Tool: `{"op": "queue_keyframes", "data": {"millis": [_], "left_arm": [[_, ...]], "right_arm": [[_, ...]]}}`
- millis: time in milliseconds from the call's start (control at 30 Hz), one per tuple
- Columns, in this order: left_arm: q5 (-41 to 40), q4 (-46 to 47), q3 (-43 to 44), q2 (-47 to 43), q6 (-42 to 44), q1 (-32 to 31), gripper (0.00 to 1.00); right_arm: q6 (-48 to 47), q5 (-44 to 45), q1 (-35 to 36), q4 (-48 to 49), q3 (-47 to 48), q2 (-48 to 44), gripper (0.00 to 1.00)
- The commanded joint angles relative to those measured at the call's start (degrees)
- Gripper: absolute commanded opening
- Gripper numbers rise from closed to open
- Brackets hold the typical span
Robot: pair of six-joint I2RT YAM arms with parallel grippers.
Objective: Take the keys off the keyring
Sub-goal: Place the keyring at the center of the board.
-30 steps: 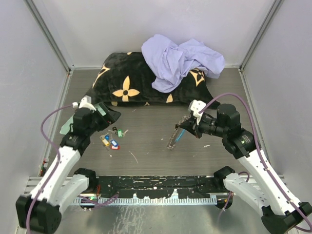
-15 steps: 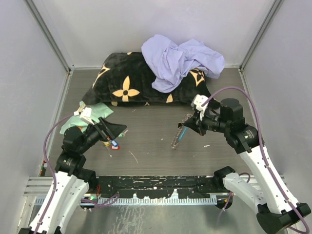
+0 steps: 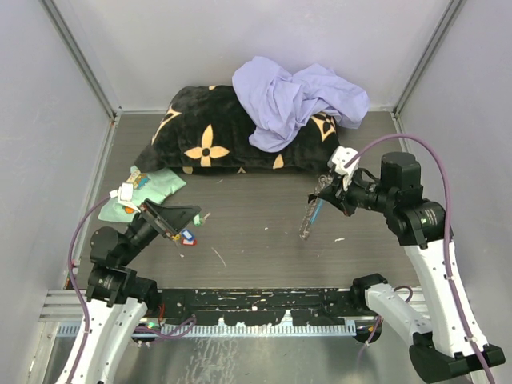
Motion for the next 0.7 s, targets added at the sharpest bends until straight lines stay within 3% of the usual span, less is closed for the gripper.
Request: {"op": "queue_keyframes", "data": {"millis": [0, 300, 667], "left_arm": [[2.16, -0.56, 3.68, -0.98, -1.23, 0.25, 0.98], [4.28, -12.79, 10.64, -0.84, 5.00, 0.30, 0.98], [1.59, -29.90, 19.14, -1.35, 17.69, 0.31, 0.98]], "right_arm": [[-3.73, 0.45, -2.29, -3.40, 2.26, 0.51, 0.01], [-4.05, 2.39, -9.99, -3.80, -0.32, 1.31, 0.01], [-9.12, 19.19, -10.49, -6.18, -2.44, 2.31, 0.02]]}}
